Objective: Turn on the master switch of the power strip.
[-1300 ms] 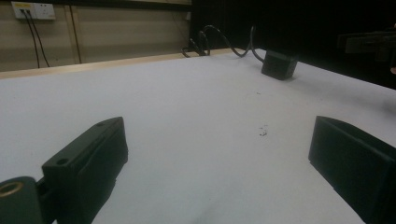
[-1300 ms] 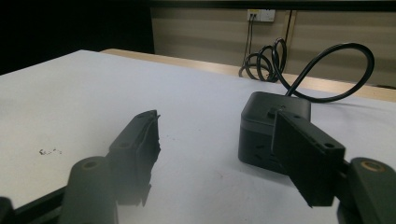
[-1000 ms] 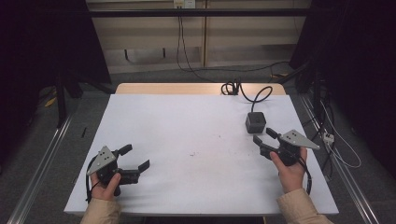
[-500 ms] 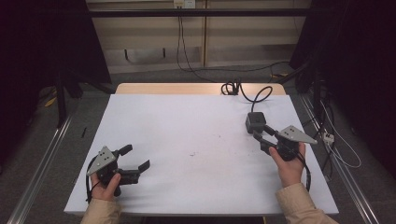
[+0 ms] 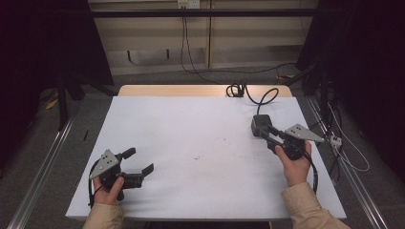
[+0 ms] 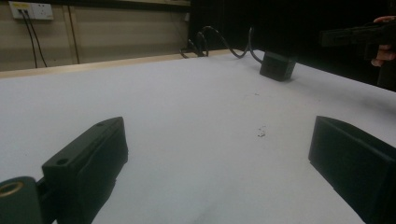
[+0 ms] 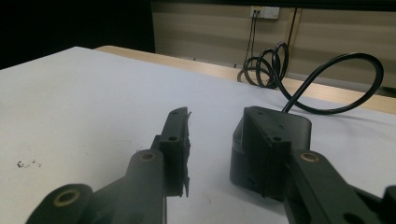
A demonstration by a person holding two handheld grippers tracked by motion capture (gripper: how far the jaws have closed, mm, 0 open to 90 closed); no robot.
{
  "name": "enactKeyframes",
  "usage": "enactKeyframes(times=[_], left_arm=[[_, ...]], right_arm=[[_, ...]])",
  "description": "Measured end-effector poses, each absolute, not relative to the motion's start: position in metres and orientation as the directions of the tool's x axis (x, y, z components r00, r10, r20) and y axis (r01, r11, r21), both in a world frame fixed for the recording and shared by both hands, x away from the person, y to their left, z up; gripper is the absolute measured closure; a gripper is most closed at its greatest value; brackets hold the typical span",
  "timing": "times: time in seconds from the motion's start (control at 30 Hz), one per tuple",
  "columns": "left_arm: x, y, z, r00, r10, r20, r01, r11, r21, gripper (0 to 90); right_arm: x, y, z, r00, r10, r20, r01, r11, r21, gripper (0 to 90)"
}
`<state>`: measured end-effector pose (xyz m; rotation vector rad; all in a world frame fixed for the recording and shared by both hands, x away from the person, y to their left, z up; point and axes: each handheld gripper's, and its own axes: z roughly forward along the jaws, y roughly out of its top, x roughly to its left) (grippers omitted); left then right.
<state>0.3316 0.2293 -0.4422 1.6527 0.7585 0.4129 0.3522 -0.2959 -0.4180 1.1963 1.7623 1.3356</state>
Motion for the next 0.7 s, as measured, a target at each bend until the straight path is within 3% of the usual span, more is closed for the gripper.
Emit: enactKeyframes(times=[0.7], left_arm=[[0.3320, 0.2287, -0.4425, 0.730, 0.671, -0.133, 0.251, -0.082, 0.965, 4.2]], right_arm=[[0.3607, -0.2955, -0.4154, -0.418, 0.907, 0.055, 0.301, 0.081, 0.950, 76.2]])
